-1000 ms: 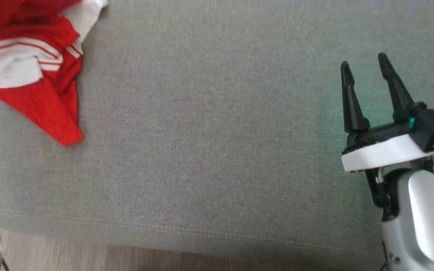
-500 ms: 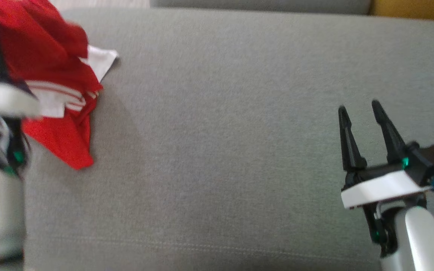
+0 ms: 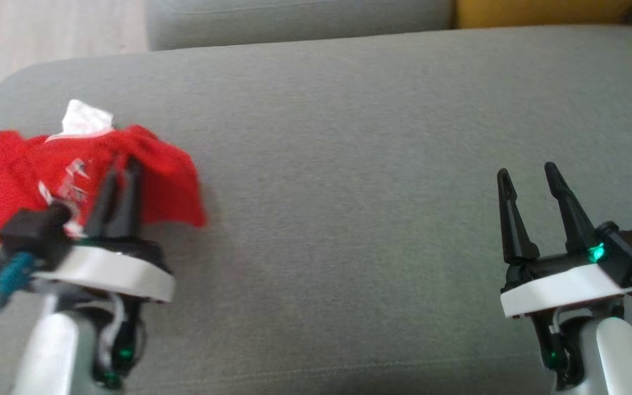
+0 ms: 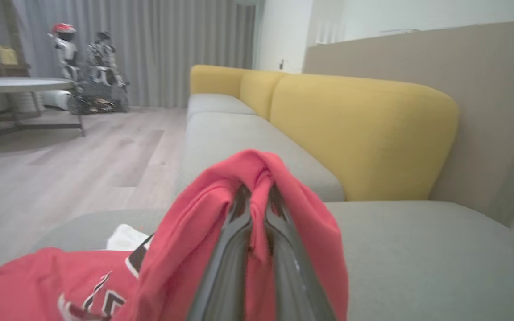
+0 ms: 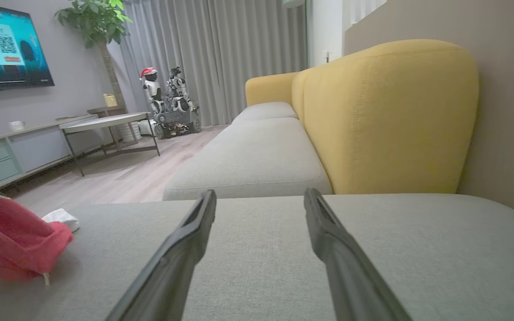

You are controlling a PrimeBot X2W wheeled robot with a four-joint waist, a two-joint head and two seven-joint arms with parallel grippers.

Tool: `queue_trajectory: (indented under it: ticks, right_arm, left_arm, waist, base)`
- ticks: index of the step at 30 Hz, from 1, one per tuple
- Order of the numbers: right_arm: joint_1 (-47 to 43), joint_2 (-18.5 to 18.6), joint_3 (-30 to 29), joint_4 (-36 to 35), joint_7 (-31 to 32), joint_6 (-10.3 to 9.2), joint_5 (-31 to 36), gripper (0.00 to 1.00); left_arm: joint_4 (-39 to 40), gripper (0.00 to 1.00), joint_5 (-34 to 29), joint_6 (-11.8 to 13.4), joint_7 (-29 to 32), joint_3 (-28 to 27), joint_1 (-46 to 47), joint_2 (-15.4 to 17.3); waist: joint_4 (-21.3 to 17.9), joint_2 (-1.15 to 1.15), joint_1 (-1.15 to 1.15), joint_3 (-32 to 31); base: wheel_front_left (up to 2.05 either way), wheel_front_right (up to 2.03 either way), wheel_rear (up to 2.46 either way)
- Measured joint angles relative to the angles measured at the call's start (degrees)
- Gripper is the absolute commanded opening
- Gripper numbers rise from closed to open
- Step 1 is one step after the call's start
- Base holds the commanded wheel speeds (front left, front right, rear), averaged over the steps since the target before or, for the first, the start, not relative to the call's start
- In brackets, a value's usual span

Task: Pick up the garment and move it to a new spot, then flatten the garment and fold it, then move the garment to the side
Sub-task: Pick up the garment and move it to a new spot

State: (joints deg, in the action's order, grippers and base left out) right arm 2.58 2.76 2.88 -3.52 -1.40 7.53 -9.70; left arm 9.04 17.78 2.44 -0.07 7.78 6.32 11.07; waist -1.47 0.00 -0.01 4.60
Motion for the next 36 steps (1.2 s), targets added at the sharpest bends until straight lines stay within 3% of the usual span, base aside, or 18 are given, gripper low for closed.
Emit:
queue_trajectory:
  ticks: [10, 21, 29, 30, 31, 32, 36]
  right_arm:
    - [0.49, -0.03, 0.76, -1.35, -0.76, 0.00, -2.76, 1.00]
    - [3.84, -0.07, 2.75, -0.26, -4.94, 0.00, -6.71, 1.00]
    - [4.70, -0.13, 4.56, 2.54, -8.28, 0.00, -9.42, 1.00]
    - [5.10, -0.13, 4.55, 2.82, -8.42, 0.00, -9.42, 1.00]
    - [5.41, -0.13, 4.53, 3.07, -8.76, 0.00, -9.42, 1.00]
    - [5.66, -0.13, 4.49, 3.35, -8.79, 0.00, -9.42, 1.00]
    - [6.26, -0.15, 4.15, 4.10, -8.86, 0.00, -9.33, 1.00]
  left_arm:
    - [-5.63, 0.00, -1.59, -4.59, -0.82, 10.39, 9.38, -4.32]
    - [-12.84, 0.00, -1.66, -6.99, -0.92, 17.03, 22.19, -6.88]
    - [-27.24, 0.00, -0.55, -8.56, 2.98, 20.13, 24.87, -6.97]
    - [-28.48, 0.07, -0.29, -8.57, 3.04, 20.43, 25.24, -6.93]
    - [-29.30, 0.47, 0.03, -8.59, 2.97, 20.79, 25.79, -6.94]
    - [-29.91, 1.00, 0.21, -8.79, 2.67, 21.02, 26.39, -6.97]
    - [-30.19, 1.00, 0.88, -9.01, 0.23, 21.27, 27.70, -7.05]
  waist:
    - [-8.03, 0.00, 0.00, 5.12]
    - [-17.70, 0.00, 0.00, 12.77]
    - [-23.57, 0.00, 0.01, 19.24]
    - [-23.90, 0.00, 0.01, 19.64]
    - [-24.11, 0.00, 0.01, 19.94]
    - [-24.10, 0.00, 0.02, 20.08]
    - [-22.73, 0.00, 0.01, 19.48]
  base:
    - [0.00, 0.00, 0.00]
    - [0.00, 0.00, 0.00]
    - [0.00, 0.00, 0.00]
    - [0.00, 0.00, 0.00]
    - [0.00, 0.00, 0.00]
    - [0.00, 0.00, 0.00]
    - [0.00, 0.00, 0.00]
